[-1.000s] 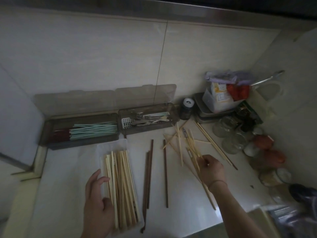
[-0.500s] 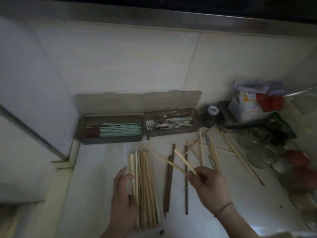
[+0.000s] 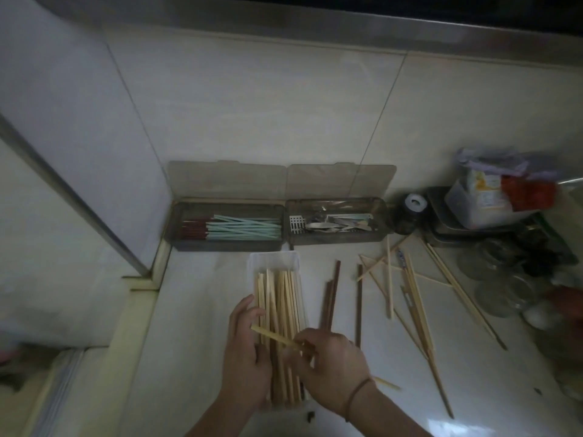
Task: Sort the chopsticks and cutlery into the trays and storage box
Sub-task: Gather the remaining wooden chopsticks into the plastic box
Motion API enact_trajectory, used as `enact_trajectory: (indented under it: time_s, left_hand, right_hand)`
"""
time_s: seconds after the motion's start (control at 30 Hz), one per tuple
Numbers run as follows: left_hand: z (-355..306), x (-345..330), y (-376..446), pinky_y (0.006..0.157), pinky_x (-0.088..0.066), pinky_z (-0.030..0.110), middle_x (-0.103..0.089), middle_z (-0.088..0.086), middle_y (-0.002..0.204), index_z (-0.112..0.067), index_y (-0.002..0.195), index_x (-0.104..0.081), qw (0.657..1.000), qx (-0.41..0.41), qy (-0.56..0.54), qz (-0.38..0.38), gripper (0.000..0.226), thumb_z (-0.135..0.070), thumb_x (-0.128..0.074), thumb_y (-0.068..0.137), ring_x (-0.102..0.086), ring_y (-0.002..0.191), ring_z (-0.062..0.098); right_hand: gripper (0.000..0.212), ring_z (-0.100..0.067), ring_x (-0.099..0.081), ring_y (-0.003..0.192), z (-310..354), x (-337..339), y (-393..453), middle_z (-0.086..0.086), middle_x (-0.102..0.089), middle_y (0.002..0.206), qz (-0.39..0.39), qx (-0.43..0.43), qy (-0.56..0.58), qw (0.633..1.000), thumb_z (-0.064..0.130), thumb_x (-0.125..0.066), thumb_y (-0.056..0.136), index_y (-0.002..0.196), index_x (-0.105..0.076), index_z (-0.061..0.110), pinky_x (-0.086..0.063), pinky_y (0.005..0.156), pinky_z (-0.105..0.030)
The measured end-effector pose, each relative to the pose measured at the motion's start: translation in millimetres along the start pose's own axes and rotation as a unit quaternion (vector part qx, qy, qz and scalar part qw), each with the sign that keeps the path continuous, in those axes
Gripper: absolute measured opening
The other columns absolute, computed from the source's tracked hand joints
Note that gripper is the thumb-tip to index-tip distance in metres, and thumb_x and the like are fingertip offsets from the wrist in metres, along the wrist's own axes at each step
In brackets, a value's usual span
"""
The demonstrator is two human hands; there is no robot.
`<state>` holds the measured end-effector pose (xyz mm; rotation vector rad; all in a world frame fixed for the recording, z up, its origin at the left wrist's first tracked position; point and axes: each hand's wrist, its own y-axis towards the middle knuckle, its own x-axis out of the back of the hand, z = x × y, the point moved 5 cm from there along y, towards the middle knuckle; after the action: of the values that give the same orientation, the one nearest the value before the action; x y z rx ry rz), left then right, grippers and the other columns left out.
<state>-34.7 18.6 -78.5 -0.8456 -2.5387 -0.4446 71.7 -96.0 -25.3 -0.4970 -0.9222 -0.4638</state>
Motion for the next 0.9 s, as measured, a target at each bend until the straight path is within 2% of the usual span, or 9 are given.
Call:
enact_trajectory:
  time_s: [0.13,0.23,0.37,0.43,0.53,0.6,0.7,0.83,0.9]
  left_hand:
    - [1,-1,0,0.109,-0.022,0.007,-0.039,-0.003,0.142,-0.028,0.115,-0.047,1.0,0.003,-0.006,0.0,0.067,0.007,-0.041,0.059,-0.03,0.135,-0.007]
    - [2,0,0,0.106,-0.022,0.003,-0.036,-0.011,0.142,-0.031,0.112,-0.047,1.0,0.012,0.004,-0.006,0.075,0.022,-0.045,0.059,-0.027,0.133,-0.015]
    - [0,-1,0,0.103,-0.023,0.001,-0.038,-0.006,0.143,-0.025,0.113,-0.049,1.0,0.004,0.01,-0.007,0.076,0.026,-0.045,0.057,-0.026,0.133,-0.017]
    - [0,-1,0,0.101,-0.023,0.0,-0.037,-0.004,0.144,-0.023,0.113,-0.049,1.0,0.003,0.007,-0.002,0.071,0.021,-0.043,0.058,-0.025,0.133,-0.016]
    - [0,-1,0,0.098,-0.025,-0.001,-0.038,-0.003,0.143,-0.02,0.114,-0.05,1.0,0.004,0.005,0.0,0.065,0.008,-0.038,0.057,-0.027,0.132,-0.016]
    - [1,-1,0,0.1,-0.024,0.0,-0.038,-0.003,0.143,-0.02,0.114,-0.05,1.0,0.006,0.002,0.001,0.065,0.006,-0.037,0.057,-0.027,0.133,-0.015]
    - [0,-1,0,0.104,-0.022,0.001,-0.038,-0.002,0.144,-0.023,0.113,-0.05,1.0,0.008,0.002,0.001,0.064,0.007,-0.038,0.058,-0.026,0.135,-0.012]
    - [-1,0,0,0.104,-0.021,0.001,-0.038,0.0,0.145,-0.017,0.113,-0.052,1.0,0.006,0.004,0.002,0.063,0.016,-0.042,0.06,-0.026,0.135,-0.013]
    - [-1,0,0,0.106,-0.021,0.002,-0.039,0.0,0.145,-0.015,0.113,-0.053,1.0,0.002,0.003,0.005,0.061,0.008,-0.04,0.059,-0.026,0.137,-0.011]
  right_hand:
    - [0.016,-0.01,-0.055,0.059,-11,18,11,0.003,-0.058,0.067,-0.033,-0.064,0.189,0.979,0.031,-0.045,0.098,0.09,-0.059,0.033,-0.049,0.058,-0.025]
    - [0.031,-0.008,-0.053,0.058,-4,41,19,-0.013,-0.054,0.081,-0.097,-0.076,0.384,0.915,0.006,-0.039,0.099,0.113,-0.046,0.033,-0.049,0.052,-0.021]
    - [0.019,-0.028,-0.056,0.063,14,50,38,-0.013,-0.046,0.091,-0.115,-0.061,0.553,0.823,-0.003,-0.036,0.098,0.104,-0.046,0.013,-0.056,0.062,-0.048]
    - [0.02,-0.024,-0.062,0.071,21,41,48,-0.004,-0.054,0.088,-0.119,-0.038,0.488,0.864,-0.002,-0.042,0.097,0.092,-0.052,0.015,-0.058,0.071,-0.045]
    - [0.026,-0.009,-0.063,0.091,22,15,57,0.012,-0.063,0.092,-0.101,0.023,0.243,0.965,0.007,-0.053,0.091,0.092,-0.059,0.032,-0.049,0.088,-0.031]
    - [0.02,-0.011,-0.058,0.103,19,-4,58,0.013,-0.066,0.094,-0.097,0.078,0.018,0.992,0.018,-0.057,0.085,0.095,-0.063,0.033,-0.036,0.106,-0.044]
    - [0.029,-0.025,-0.053,0.117,12,-27,54,0.011,-0.068,0.088,-0.037,0.122,-0.195,0.973,0.027,-0.065,0.069,0.097,-0.062,0.033,-0.02,0.105,-0.07]
    - [0.032,-0.032,-0.01,0.141,11,-38,47,0.0,-0.061,0.116,0.079,0.146,-0.316,0.934,0.035,-0.054,0.084,0.114,-0.057,0.023,0.017,0.101,-0.072]
    - [0.034,-0.031,-0.005,0.144,10,-38,44,0.0,-0.059,0.121,0.086,0.157,-0.318,0.931,0.039,-0.05,0.087,0.115,-0.058,0.023,0.021,0.101,-0.07]
